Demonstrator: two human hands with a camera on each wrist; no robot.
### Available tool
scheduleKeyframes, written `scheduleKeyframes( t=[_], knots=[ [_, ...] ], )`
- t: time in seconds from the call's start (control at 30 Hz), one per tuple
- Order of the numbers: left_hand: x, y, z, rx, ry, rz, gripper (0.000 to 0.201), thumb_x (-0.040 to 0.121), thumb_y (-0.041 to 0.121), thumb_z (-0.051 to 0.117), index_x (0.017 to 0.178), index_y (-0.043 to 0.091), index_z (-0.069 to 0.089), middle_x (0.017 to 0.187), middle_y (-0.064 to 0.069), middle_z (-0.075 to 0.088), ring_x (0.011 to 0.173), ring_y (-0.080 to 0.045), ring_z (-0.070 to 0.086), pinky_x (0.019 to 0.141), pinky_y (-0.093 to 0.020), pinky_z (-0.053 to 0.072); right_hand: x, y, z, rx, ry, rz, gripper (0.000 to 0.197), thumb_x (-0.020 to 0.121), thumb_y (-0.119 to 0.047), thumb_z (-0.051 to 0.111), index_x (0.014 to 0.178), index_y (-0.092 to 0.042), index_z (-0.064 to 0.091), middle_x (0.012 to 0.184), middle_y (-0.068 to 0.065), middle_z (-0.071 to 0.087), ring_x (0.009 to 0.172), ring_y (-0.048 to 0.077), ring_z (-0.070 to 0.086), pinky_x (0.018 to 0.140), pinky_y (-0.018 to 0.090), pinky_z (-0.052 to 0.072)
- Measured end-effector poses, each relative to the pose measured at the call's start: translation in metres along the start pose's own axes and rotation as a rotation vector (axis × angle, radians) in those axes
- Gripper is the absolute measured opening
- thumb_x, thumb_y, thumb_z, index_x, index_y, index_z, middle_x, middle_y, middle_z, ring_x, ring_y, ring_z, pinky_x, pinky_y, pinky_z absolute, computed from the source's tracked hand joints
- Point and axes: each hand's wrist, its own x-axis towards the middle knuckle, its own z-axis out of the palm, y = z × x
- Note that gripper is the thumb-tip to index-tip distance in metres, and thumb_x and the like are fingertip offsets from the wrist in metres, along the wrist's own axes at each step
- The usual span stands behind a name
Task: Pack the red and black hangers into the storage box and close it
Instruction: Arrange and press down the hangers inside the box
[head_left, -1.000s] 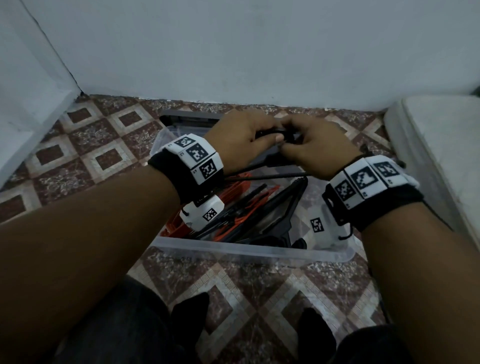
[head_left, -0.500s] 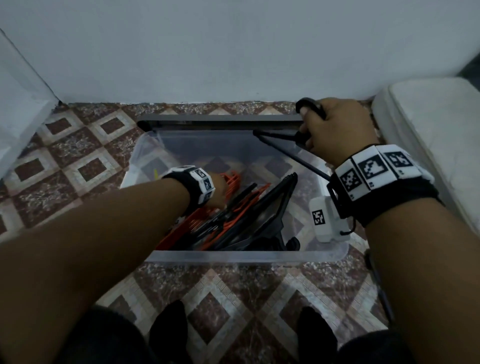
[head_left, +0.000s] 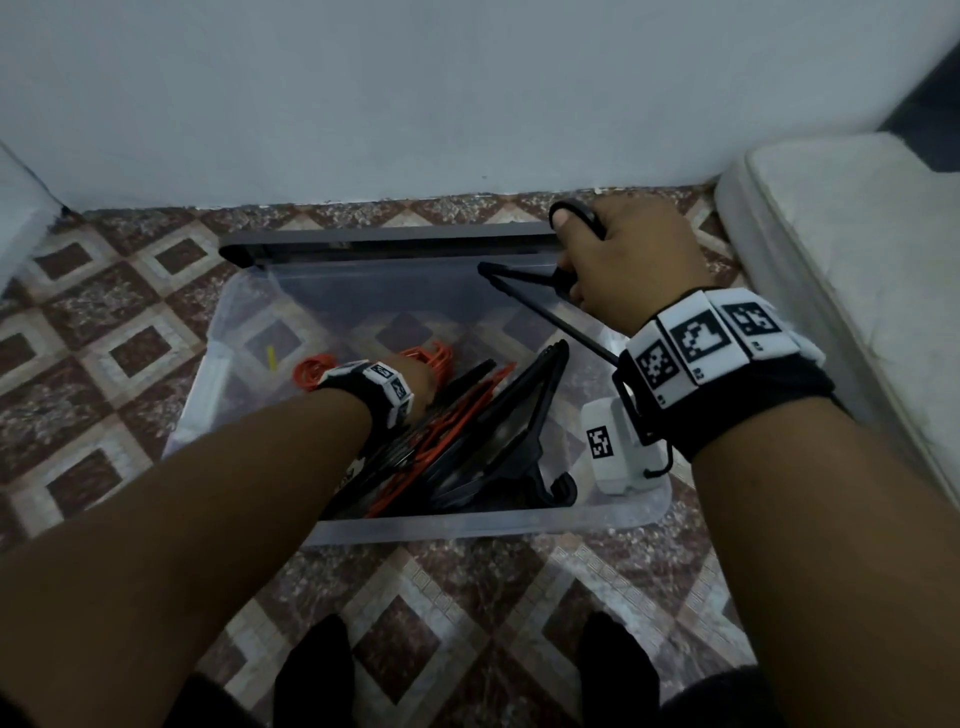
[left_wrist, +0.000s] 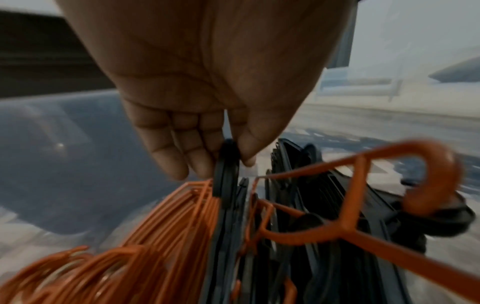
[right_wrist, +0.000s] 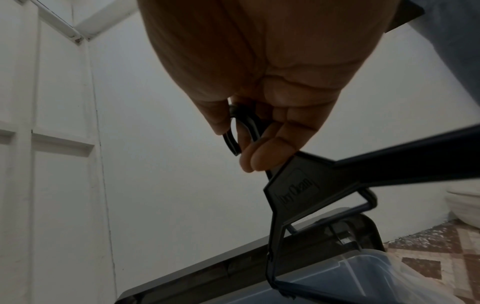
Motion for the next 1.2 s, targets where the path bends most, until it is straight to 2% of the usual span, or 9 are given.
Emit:
scheduleKeyframes(
  t=[0.1, 0.2, 0.37, 0.5, 0.7, 0.77, 0.87, 1.03, 1.2],
  knots=[
    [-0.022, -0.018, -0.019, -0.049, 0.205, -0.056, 0.03, 0.086, 0.013, 0.06, 0.115, 0.017, 0.063, 0.112, -0.012, 0.067, 0.099, -0.032, 0.063, 0.076, -0.029, 0.048, -0.004, -0.003, -0.005, 0.004, 0.018, -0.022, 0.041, 0.101, -0.04, 0.045, 0.094, -0.008, 0.069, 0.088, 0.012, 0.072, 0.083, 0.031, 0.068, 0.08, 0.043, 0.056],
    [-0.04, -0.026, -0.025, -0.08, 0.319, -0.083, 0.03, 0.09, 0.023, 0.061, 0.12, 0.018, 0.059, 0.114, -0.012, 0.066, 0.104, -0.034, 0.061, 0.078, -0.031, 0.046, -0.007, -0.006, -0.01, 0.019, 0.018, -0.021, 0.04, 0.101, -0.039, 0.045, 0.097, -0.007, 0.069, 0.091, 0.014, 0.072, 0.085, 0.033, 0.068, 0.081, 0.046, 0.055],
    [-0.049, -0.023, -0.024, -0.209, 0.388, -0.106, 0.018, 0.093, 0.027, 0.059, 0.107, 0.019, 0.067, 0.11, -0.009, 0.069, 0.101, -0.031, 0.062, 0.076, -0.028, 0.043, -0.014, -0.011, -0.01, -0.006, 0.007, -0.024, 0.04, 0.101, -0.04, 0.045, 0.097, -0.009, 0.07, 0.091, 0.012, 0.072, 0.086, 0.031, 0.068, 0.083, 0.042, 0.054],
    [-0.056, -0.016, -0.029, -0.264, 0.414, -0.126, 0.026, 0.092, 0.022, 0.056, 0.117, 0.016, 0.06, 0.116, -0.012, 0.065, 0.103, -0.034, 0.06, 0.076, -0.031, 0.044, -0.013, -0.008, -0.012, -0.002, 0.009, -0.032, 0.041, 0.101, -0.04, 0.044, 0.101, -0.008, 0.068, 0.093, 0.013, 0.072, 0.087, 0.031, 0.068, 0.083, 0.043, 0.054],
    [-0.1, -0.012, -0.075, -0.32, 0.664, -0.001, 0.028, 0.092, 0.016, 0.055, 0.117, 0.018, 0.068, 0.12, -0.011, 0.066, 0.106, -0.032, 0.062, 0.089, -0.034, 0.049, -0.008, -0.003, -0.015, -0.008, 0.085, -0.022, 0.032, 0.099, -0.035, 0.048, 0.097, -0.009, 0.065, 0.09, 0.011, 0.071, 0.081, 0.032, 0.067, 0.077, 0.044, 0.056],
    [-0.12, -0.011, -0.088, -0.316, 0.721, 0.049, 0.03, 0.092, 0.016, 0.056, 0.119, 0.022, 0.068, 0.12, -0.005, 0.067, 0.107, -0.026, 0.063, 0.086, -0.027, 0.044, -0.007, -0.002, -0.015, -0.016, 0.103, -0.027, 0.03, 0.098, -0.034, 0.05, 0.095, -0.008, 0.065, 0.091, 0.011, 0.07, 0.082, 0.031, 0.066, 0.076, 0.037, 0.054],
    [-0.146, -0.005, -0.097, -0.364, 0.776, 0.127, 0.024, 0.092, 0.021, 0.062, 0.114, 0.028, 0.068, 0.102, 0.007, 0.069, 0.094, -0.016, 0.064, 0.077, -0.02, 0.04, -0.009, -0.001, -0.013, -0.056, 0.054, -0.041, 0.025, 0.096, -0.032, 0.055, 0.089, -0.01, 0.063, 0.085, 0.008, 0.064, 0.083, 0.031, 0.062, 0.068, 0.031, 0.043],
    [-0.171, 0.011, -0.104, -0.401, 0.768, 0.238, 0.021, 0.088, 0.024, 0.069, 0.108, 0.029, 0.067, 0.098, 0.012, 0.067, 0.087, -0.005, 0.062, 0.079, -0.022, 0.046, -0.013, 0.0, -0.014, -0.009, -0.045, -0.058, 0.012, 0.091, -0.024, 0.062, 0.092, -0.013, 0.068, 0.082, 0.009, 0.072, 0.079, 0.029, 0.069, 0.077, 0.045, 0.057],
    [-0.176, 0.021, -0.106, -0.429, 0.804, 0.27, 0.012, 0.087, 0.03, 0.072, 0.097, 0.029, 0.067, 0.091, 0.012, 0.069, 0.083, -0.003, 0.063, 0.075, -0.02, 0.048, -0.021, -0.008, -0.013, 0.091, -0.178, -0.073, 0.008, 0.094, -0.019, 0.061, 0.094, -0.017, 0.068, 0.074, 0.0, 0.074, 0.066, 0.015, 0.071, 0.072, 0.041, 0.061]
  ],
)
